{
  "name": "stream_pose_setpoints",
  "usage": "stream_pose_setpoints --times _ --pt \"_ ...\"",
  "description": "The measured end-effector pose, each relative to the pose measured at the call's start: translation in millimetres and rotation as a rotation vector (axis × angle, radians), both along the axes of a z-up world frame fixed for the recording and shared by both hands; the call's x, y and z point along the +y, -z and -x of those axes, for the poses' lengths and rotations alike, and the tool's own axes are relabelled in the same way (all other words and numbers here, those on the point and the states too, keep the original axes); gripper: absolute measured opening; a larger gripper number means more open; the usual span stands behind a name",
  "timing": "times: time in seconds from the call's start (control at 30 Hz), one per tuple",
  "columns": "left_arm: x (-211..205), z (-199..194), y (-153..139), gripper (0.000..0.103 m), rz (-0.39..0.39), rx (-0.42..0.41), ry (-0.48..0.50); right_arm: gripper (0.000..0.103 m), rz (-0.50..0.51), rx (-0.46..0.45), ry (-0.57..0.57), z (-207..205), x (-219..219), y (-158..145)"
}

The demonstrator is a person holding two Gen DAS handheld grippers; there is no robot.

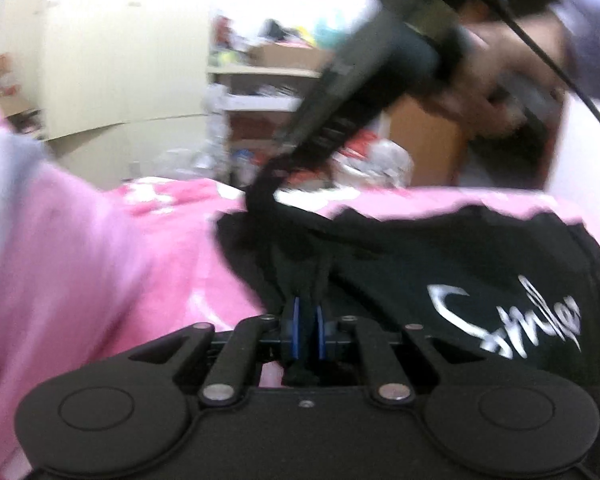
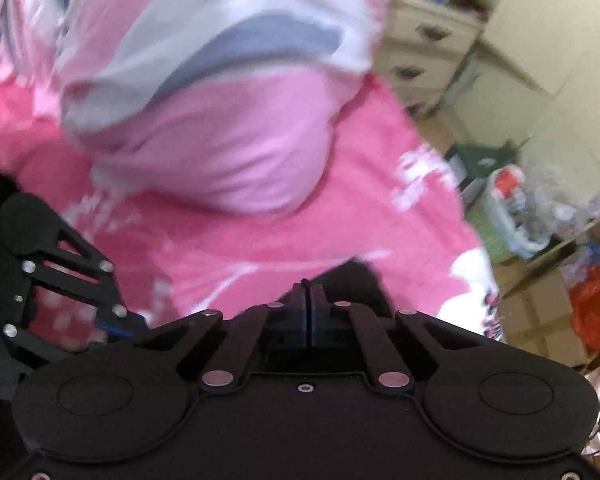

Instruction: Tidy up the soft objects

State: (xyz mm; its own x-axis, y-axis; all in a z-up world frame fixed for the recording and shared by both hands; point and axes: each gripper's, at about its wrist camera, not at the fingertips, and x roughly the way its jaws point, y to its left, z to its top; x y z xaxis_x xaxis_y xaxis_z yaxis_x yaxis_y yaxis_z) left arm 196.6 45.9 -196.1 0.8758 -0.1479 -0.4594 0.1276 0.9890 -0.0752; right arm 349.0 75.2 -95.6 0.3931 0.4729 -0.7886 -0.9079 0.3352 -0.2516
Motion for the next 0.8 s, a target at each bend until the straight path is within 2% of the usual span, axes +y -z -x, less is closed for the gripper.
stream_pose_setpoints --times 0.07,0.17,0.23,0.3,0.37,0.4,0.43,0.47,0.5,0.57,0.63,0.7,0.8 --pt "11.6 1.4 -3.7 0.006 0.003 -0.011 -0.088 0.002 -0.066 -0.002 0.025 -4.0 2.4 -5.3" --pt "31.2 -3.5 -0.1 0.006 0.024 0.047 -0.224 0.002 -0.166 0.009 0.061 -13.5 13.8 -11.2" --pt "42.2 -9.4 5.4 0.006 0.045 0.123 -0.283 0.002 -0.205 0.016 0.069 -18.8 27.7 -7.7" --pt "50.1 -18.4 16.6 0.006 0.049 0.228 -0.329 0.008 -0.224 0.021 0.079 -23.1 42.6 1.4" --pt "51.7 -20.0 17.8 0.01 0.049 0.245 -0.341 0.024 -0.233 0.039 0.101 -29.8 55.1 14.5" --pt "51.8 -20.6 17.1 0.011 0.045 0.249 -0.346 0.039 -0.235 0.046 0.122 -32.5 58.0 19.1" --pt "51.3 -20.1 16.6 0.014 0.041 0.245 -0.349 0.049 -0.244 0.053 0.133 -34.2 58.7 21.7" --pt "50.0 -18.2 15.6 0.022 0.023 0.237 -0.357 0.055 -0.258 0.057 0.153 -36.2 58.5 24.1" --pt "48.7 -16.4 14.7 0.034 0.006 0.229 -0.365 0.055 -0.281 0.056 0.182 -38.1 56.0 25.2" --pt "47.2 -12.4 10.5 0.044 -0.028 0.213 -0.389 0.06 -0.296 0.048 0.216 -38.8 49.2 22.6" --pt "49.8 -7.5 5.6 0.044 -0.009 0.206 -0.384 0.067 -0.315 0.027 0.279 -38.2 32.7 13.9" --pt "56.2 2.8 -4.9 0.044 0.05 0.183 -0.358 0.07 -0.329 0.001 0.373 -35.2 7.0 2.9" --pt "59.7 18.3 -18.2 0.042 0.071 0.135 -0.297 0.072 -0.337 -0.014 0.547 -26.7 -38.4 -9.6"
